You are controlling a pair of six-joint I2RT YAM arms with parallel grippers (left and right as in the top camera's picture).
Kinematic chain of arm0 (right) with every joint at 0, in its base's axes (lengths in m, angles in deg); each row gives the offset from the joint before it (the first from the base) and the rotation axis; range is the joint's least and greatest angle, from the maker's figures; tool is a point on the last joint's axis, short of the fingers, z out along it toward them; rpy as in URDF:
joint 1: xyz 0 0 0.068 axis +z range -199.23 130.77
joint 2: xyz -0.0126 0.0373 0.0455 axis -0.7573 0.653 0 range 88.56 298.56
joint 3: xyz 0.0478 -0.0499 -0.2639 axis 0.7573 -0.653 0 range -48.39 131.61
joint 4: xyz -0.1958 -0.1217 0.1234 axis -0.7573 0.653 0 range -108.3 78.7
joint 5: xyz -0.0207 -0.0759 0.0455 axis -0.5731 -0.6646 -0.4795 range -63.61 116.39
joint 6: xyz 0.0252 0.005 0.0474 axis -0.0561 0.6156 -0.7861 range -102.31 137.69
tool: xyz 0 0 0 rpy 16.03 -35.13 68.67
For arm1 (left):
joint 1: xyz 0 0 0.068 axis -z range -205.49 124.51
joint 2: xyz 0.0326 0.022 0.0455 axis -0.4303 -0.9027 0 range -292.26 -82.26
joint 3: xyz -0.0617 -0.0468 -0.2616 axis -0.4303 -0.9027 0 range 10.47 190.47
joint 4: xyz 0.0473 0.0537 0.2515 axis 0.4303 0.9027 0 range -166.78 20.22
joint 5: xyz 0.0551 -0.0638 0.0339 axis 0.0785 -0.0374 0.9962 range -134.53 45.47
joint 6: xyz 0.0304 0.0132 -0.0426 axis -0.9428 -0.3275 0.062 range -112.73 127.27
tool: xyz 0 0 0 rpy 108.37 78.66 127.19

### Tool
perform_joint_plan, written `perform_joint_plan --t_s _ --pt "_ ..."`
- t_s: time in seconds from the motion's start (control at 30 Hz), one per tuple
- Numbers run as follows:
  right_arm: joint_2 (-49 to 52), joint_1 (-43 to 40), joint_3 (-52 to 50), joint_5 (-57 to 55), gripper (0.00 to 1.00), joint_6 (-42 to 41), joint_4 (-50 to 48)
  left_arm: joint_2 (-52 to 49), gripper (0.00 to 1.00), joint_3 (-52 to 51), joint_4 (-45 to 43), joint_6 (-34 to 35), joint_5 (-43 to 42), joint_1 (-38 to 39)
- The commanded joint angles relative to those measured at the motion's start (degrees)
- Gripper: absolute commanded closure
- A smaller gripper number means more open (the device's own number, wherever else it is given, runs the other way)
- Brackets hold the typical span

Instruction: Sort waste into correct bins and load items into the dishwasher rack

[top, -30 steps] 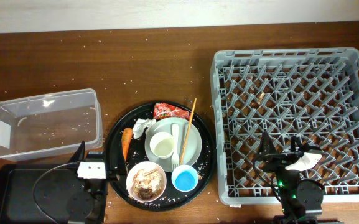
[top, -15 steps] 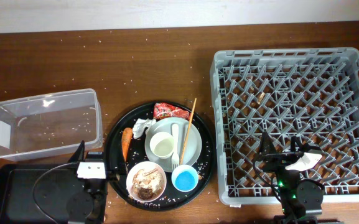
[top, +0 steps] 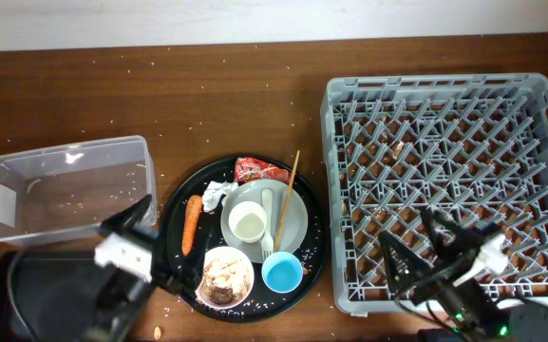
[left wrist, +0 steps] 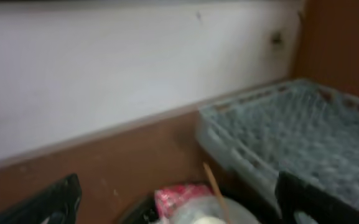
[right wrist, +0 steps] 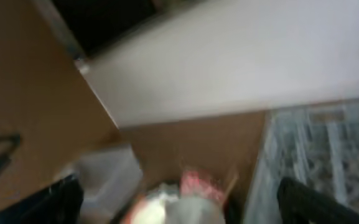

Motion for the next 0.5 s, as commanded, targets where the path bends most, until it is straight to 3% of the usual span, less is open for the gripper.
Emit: perform_joint_plan --t_s 0.0,0.03,0.1,0.23,0.37,0.47 --pt "11.8 -0.3 15.6 -3.4 0.01 2.7 15.8 -14.7 0.01 16.6 11.4 0.2 -10.3 0.0" --pt "16.7 -0.3 22.2 -7.2 0.01 4.6 23.8 -19.9 0.01 22.2 18.3 0.2 -10.4 0.0" --pt "23.6 -0.3 30.6 -8.3 0.01 9.7 30.6 -28.5 0.01 30.1 28.0 0.2 -11.3 0.0" --pt "29.6 -0.3 32.4 -8.0 0.01 9.6 36.8 -35.8 0.01 31.7 32.6 1.9 -13.5 0.0" --pt "32.0 -0.3 32.4 -8.3 0.01 9.5 39.3 -44.6 0.01 31.7 41.4 2.0 -1.2 3.6" --pt "34.3 -0.3 32.4 -7.6 0.01 9.4 40.0 -55.1 0.01 31.7 41.4 8.9 7.4 9.0"
